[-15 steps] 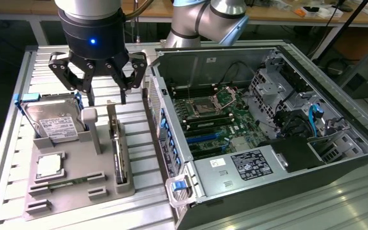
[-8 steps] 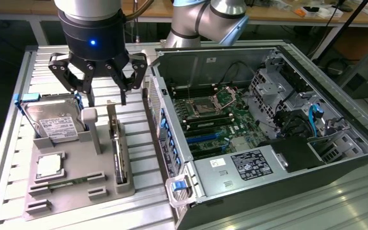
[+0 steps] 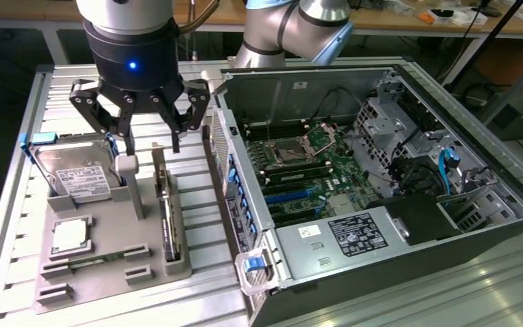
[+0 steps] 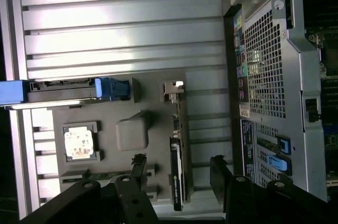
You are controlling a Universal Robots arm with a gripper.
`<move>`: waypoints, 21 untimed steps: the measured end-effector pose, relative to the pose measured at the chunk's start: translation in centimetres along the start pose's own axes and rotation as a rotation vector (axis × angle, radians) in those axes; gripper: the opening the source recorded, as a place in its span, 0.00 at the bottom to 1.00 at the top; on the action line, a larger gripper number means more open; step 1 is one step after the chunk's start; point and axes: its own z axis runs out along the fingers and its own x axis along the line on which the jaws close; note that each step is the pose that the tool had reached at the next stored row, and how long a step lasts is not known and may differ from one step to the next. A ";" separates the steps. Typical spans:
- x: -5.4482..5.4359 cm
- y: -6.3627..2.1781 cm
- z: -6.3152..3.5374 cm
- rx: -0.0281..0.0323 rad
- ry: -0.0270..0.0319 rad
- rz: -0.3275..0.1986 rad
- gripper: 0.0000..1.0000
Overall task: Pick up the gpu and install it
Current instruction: 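Pick up the gpu and move the gpu toward the slot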
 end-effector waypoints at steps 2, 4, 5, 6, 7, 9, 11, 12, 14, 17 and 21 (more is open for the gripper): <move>0.0 -0.02 0.10 -0.0001 -0.0002 0.000 0.60; 0.0 -0.03 0.19 -0.0001 -0.0001 0.000 0.60; 0.0 -0.04 0.27 -0.0001 -0.0001 0.000 0.60; 0.0 -0.05 0.30 -0.0001 -0.0001 0.000 0.60; 0.0 -0.06 0.38 -0.0001 -0.0001 0.000 0.60; 0.0 -0.08 0.52 -0.0001 -0.0001 0.000 0.60; 0.0 -0.10 0.64 -0.0001 -0.0001 0.000 0.60; 0.0 -0.11 0.70 -0.0001 -0.0002 0.000 0.60; 0.0 -0.13 0.81 -0.0001 -0.0002 0.000 0.60; 0.0 -0.17 0.99 -0.0001 -0.0002 0.000 0.60; 0.0 -0.24 1.30 -0.0001 -0.0002 0.000 0.60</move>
